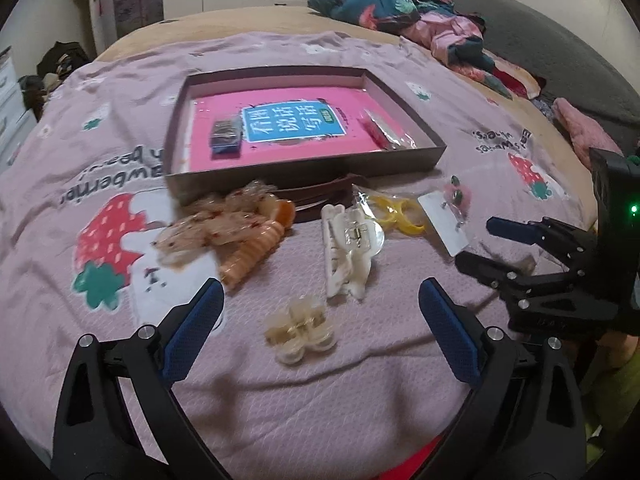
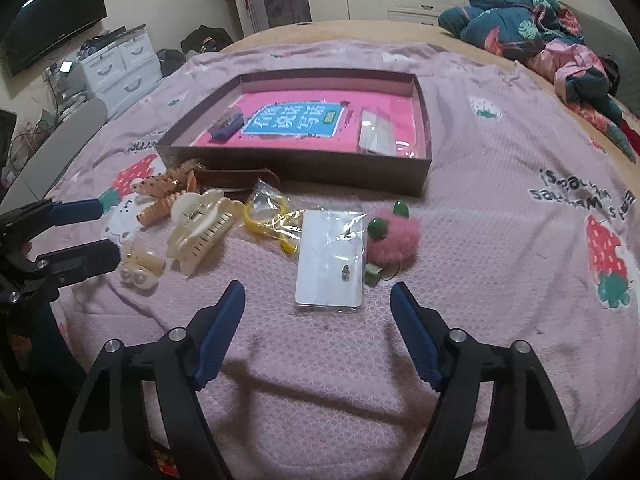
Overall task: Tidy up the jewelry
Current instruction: 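Grasp the white hair clip with the left tool while the right grasps a card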
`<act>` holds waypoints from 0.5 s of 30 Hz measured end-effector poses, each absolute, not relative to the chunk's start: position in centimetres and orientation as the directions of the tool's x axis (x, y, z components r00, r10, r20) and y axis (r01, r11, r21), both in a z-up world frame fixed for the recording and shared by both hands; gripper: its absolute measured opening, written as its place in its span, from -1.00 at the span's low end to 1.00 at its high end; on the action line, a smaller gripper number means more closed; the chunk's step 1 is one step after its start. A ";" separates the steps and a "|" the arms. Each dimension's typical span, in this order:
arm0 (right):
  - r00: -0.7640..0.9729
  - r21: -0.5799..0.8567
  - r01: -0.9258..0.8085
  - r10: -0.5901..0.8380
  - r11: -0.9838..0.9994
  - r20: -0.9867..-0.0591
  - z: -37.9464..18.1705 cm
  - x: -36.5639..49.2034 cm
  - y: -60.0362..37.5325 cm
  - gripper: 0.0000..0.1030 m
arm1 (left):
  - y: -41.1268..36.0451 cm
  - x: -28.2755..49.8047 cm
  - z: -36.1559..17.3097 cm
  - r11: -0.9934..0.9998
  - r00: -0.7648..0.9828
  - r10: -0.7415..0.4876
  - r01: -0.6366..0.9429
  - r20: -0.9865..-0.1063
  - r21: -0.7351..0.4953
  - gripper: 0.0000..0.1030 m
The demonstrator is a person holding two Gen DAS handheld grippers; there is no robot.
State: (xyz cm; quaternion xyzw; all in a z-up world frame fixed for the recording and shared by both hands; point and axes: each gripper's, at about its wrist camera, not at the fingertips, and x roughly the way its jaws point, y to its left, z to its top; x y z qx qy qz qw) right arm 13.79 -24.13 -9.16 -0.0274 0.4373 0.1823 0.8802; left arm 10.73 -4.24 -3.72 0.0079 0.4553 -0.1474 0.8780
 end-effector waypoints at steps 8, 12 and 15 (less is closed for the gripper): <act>0.509 0.139 -0.340 0.307 0.930 -0.804 -10.7 15.7 -24.2 0.06 | -5.1 13.0 -5.3 0.950 0.495 -0.273 0.273 -0.825 -0.151 0.38; 0.509 0.136 -0.336 0.301 0.932 -0.807 -11.0 16.5 -24.1 -0.05 | -5.4 13.6 -5.8 0.950 0.487 -0.272 0.272 -0.830 -0.152 0.27; 0.514 0.129 -0.333 0.295 0.934 -0.805 -11.2 16.8 -24.2 -0.19 | -5.6 14.0 -6.2 0.949 0.477 -0.276 0.274 -0.834 -0.157 0.19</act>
